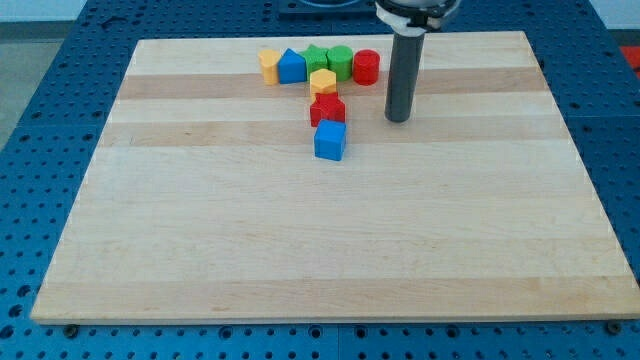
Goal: Slide the blue cube a bit left
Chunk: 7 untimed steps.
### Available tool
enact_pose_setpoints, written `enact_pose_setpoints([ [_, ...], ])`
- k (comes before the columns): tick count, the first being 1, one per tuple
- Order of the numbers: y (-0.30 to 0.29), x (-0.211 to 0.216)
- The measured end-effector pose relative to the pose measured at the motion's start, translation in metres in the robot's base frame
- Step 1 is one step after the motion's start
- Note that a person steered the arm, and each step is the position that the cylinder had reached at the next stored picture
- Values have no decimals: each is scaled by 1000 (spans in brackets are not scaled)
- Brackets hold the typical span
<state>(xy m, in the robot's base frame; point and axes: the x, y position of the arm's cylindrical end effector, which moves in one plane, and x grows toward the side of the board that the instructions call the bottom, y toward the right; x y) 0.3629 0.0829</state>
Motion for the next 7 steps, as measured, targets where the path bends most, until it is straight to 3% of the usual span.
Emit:
enact_pose_setpoints([
  [1, 0, 1],
  [2, -15, 40],
  [4, -23, 41],
  [7, -136, 41],
])
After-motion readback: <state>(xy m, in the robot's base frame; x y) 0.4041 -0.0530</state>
